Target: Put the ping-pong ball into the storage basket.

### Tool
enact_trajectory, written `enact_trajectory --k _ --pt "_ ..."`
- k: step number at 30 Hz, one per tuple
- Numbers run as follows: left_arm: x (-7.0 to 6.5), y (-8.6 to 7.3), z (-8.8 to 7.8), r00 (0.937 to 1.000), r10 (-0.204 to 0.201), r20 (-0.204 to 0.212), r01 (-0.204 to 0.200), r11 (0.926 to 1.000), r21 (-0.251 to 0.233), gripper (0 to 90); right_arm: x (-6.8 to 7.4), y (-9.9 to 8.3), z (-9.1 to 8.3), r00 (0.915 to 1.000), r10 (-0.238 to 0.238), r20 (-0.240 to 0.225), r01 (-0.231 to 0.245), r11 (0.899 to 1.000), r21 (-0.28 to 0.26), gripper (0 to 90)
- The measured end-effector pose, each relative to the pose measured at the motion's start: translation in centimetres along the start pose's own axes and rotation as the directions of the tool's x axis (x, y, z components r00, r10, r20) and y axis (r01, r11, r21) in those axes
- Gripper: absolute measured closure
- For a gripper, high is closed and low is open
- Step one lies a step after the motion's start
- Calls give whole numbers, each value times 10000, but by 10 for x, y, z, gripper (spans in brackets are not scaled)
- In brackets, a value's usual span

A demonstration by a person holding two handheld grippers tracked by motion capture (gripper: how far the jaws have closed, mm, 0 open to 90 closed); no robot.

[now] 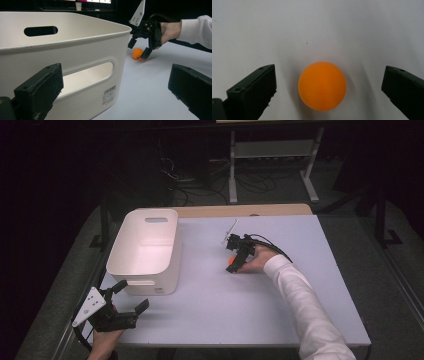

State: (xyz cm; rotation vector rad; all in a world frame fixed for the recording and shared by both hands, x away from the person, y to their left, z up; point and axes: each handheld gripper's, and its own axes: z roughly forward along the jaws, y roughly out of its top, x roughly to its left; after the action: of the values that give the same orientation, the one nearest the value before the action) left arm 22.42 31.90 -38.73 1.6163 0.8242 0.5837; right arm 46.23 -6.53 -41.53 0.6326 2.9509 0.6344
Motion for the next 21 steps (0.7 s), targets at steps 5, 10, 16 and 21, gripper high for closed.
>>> enact_trajectory --k 5,10,16,21 --pt "0 0 0 10000 25 6 -25 10000 7 0 0 0 0 9998 -89 -173 90 9999 54 81" --pt "0 0 0 10000 1 34 -1 10000 11 0 -2 -1 -3 9998 -22 -219 24 9999 103 170" --pt "0 0 0 10000 -12 28 12 10000 15 0 -2 0 -6 9994 -277 -189 277 9996 -4 290" --pt "0 0 0 10000 1 36 -2 10000 25 0 -3 0 -6 9994 -250 -221 250 9997 27 346"
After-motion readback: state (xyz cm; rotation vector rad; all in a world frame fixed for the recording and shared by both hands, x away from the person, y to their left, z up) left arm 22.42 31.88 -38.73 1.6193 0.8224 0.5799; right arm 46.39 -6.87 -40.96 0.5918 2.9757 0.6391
